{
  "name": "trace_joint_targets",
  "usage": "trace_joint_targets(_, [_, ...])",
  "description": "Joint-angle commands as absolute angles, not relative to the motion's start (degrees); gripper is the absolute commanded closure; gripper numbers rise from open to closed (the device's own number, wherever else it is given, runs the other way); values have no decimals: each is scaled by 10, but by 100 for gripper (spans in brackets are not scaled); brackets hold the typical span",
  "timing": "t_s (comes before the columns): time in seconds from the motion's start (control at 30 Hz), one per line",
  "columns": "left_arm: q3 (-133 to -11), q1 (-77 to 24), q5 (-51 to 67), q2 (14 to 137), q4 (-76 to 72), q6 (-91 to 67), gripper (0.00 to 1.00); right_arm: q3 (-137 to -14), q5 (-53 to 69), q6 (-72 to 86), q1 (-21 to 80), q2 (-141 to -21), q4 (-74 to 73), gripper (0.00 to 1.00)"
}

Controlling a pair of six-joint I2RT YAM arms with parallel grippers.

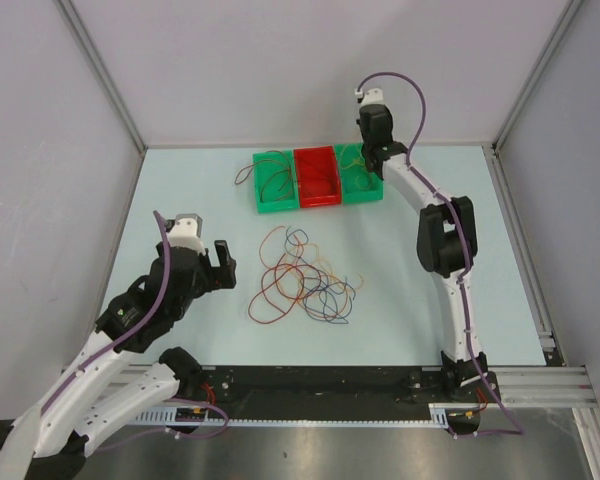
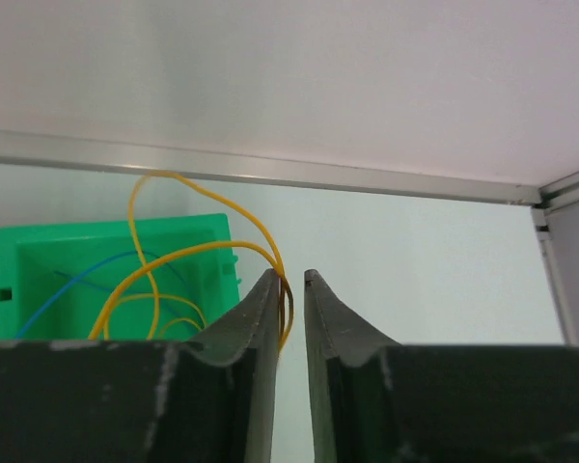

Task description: Untangle the cables

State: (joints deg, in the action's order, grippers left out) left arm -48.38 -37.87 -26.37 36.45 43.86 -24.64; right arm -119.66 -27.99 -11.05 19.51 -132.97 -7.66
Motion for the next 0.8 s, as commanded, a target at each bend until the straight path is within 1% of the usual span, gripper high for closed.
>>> trace_joint_targets(0.0, [-484,-375,-265,361,427,-254,6,-1205,-323,-160,217,-1341,-44,74])
trace_joint_targets(0.03, [-484,-374,-265,360,428,-254,6,-1207,-328,-168,222,-1341,-42,66])
trace_joint_targets(0.1, [-484,-375,-265,359,428,-254,6,-1209,-334,-171,225,-1339,-44,57])
trace_joint_targets(0.13, [-484,-374,-265,358,428,-254,6,-1211,-336,-173,227,-1339,-45,50])
trace_joint_targets(0.23, [-484,-375,-265,355,426,-254,6,-1218,-342,-164,231,-1333,-59,45])
trace_joint_targets(0.53, [-483,-374,-261,346,425,-254,6,-1214,-264,-39,230,-1283,-131,43])
trace_joint_targets(0.67, [-482,-375,-258,340,424,-253,6,-1209,-190,31,219,-1254,-177,43])
trace_joint_targets(0.77, [-481,-374,-253,341,424,-251,6,-1183,-138,61,220,-1217,-185,43])
